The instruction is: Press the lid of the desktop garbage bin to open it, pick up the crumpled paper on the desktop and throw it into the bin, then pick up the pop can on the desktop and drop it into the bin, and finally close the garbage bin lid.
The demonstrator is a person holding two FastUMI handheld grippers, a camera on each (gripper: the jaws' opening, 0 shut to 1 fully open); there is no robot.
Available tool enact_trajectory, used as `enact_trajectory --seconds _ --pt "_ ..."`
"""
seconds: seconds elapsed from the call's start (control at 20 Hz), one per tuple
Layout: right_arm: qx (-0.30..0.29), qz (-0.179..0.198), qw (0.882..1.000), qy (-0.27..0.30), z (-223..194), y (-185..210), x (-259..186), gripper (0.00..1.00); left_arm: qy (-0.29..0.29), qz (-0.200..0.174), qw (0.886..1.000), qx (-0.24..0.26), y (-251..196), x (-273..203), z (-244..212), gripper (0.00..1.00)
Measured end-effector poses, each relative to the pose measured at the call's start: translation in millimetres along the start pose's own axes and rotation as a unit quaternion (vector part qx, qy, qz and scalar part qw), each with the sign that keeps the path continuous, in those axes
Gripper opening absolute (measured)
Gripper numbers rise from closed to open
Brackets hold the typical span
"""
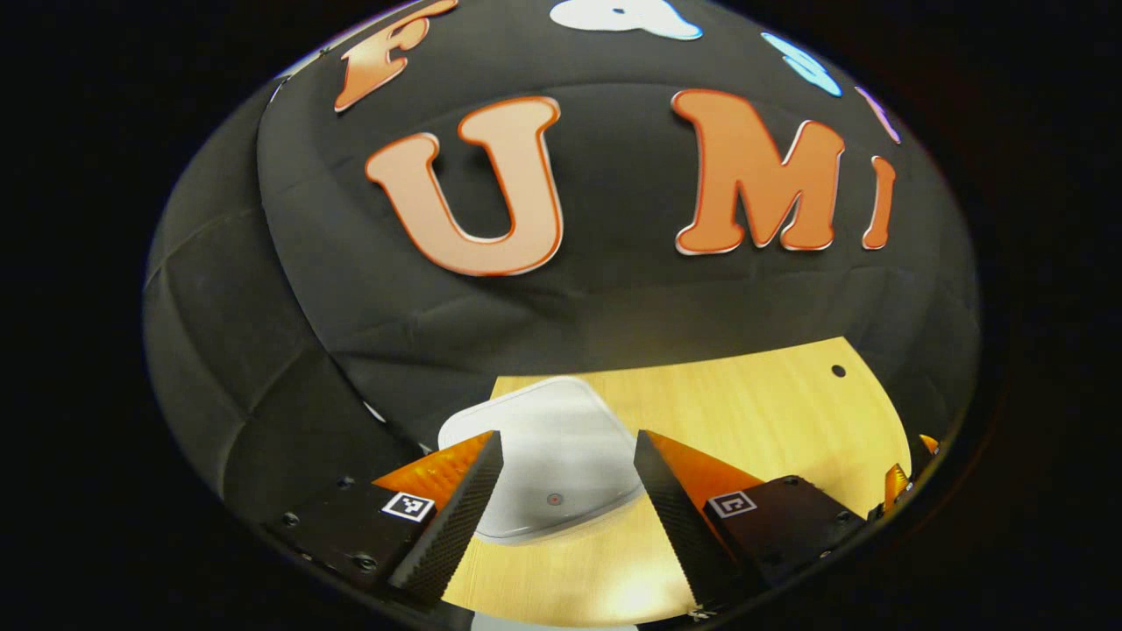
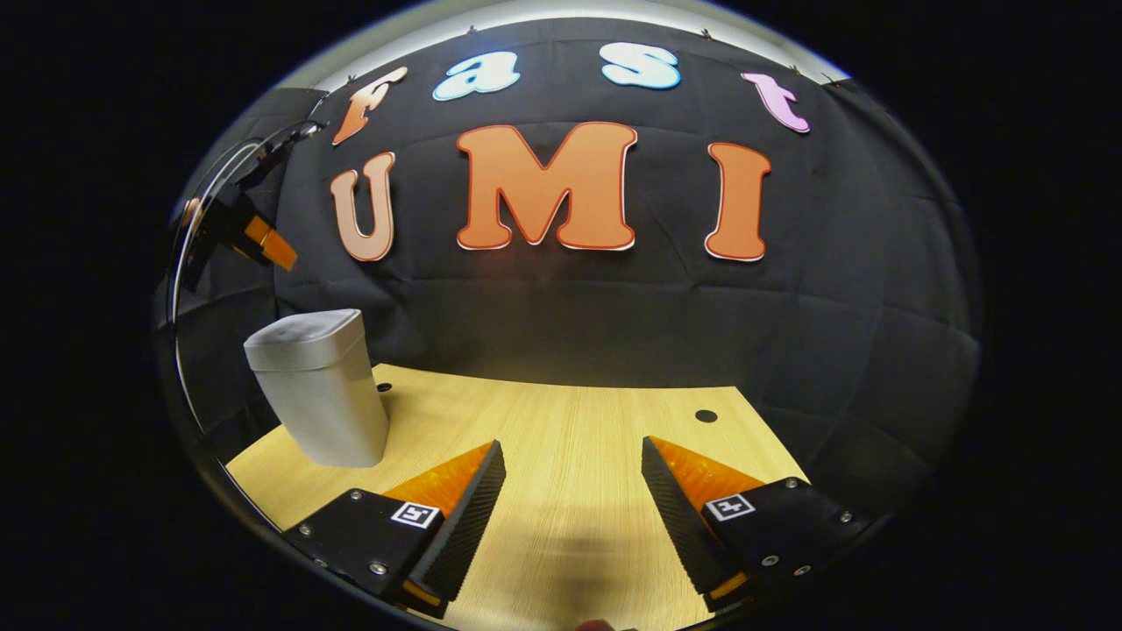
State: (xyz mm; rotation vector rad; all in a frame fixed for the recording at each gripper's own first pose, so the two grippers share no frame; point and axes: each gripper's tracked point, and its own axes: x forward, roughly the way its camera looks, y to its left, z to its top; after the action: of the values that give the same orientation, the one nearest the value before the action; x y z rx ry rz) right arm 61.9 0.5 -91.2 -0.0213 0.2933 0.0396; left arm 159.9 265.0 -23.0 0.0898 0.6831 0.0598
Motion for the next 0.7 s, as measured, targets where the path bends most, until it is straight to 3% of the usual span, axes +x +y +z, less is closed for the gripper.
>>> enact_trajectory --seconds 0.3,0.55,0.7 --pt "-0.006 0.028 1.000 -0.011 9.5 5.8 0.4 0.94 -0.082 -0.010 0.997 -0.004 -52.1 -68.2 16.4 0.97" --pt "-0.013 0.050 0.999 -0.016 12.2 12.8 -3.1 0.94 -0.145 0.012 0.989 -0.003 -92.1 -88.5 2.1 1.00" --pt "-0.013 0.058 0.998 -0.022 15.5 13.5 -5.1 0.94 -0.195 0.004 0.981 -0.022 -118.9 -95.9 -12.1 0.97"
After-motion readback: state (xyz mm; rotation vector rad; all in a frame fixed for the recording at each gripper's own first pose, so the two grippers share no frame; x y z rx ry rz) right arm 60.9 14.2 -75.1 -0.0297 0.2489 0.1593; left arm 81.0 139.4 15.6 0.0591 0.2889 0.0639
